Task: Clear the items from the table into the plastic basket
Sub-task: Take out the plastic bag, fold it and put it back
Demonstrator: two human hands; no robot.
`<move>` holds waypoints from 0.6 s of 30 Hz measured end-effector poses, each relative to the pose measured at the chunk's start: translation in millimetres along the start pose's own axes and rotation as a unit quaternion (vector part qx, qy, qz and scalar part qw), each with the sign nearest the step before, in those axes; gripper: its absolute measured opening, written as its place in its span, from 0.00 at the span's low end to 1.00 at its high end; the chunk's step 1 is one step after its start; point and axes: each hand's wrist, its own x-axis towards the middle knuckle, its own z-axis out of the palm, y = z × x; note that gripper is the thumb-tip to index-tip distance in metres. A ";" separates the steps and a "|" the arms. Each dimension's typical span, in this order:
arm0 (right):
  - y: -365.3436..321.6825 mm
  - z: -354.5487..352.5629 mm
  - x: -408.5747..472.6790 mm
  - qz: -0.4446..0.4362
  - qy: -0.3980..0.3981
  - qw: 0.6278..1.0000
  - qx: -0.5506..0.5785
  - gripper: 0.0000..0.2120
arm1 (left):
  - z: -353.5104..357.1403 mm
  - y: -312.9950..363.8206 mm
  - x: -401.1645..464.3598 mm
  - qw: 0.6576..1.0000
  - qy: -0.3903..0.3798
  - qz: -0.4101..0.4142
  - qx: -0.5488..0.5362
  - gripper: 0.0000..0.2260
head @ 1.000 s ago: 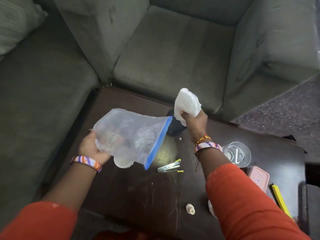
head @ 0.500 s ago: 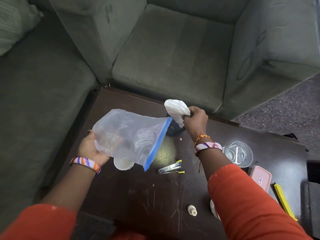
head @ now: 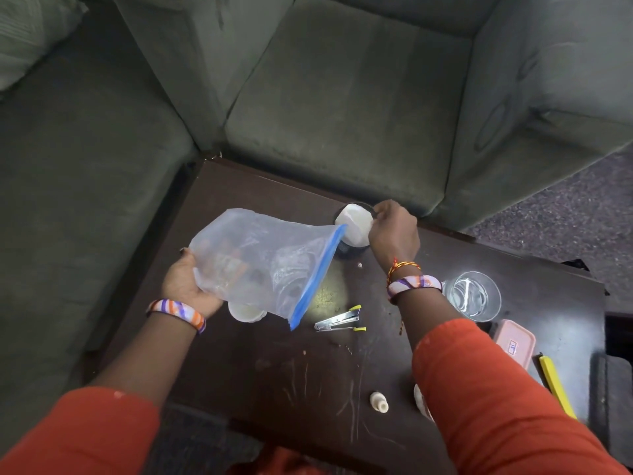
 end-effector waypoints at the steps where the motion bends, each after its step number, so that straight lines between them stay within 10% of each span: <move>1: 1.7 -0.8 -1.7 0.004 0.010 1.000 0.000 0.18 | -0.2 -0.5 -0.8 1.000 -0.005 0.000 0.000 0.19; 9: 17.9 -3.2 -77.7 0.062 0.060 0.961 0.263 0.06 | -10.8 -11.0 -14.2 0.999 -0.030 0.001 -0.014 0.23; 15: 25.4 -15.7 -154.4 0.210 -0.321 0.783 0.489 0.19 | -35.2 -39.7 -39.4 0.997 0.013 0.064 -0.034 0.21; 18: 38.8 -31.1 -174.5 0.169 -0.363 0.770 0.496 0.26 | -37.3 -64.3 -64.4 0.992 -0.003 0.124 -0.008 0.15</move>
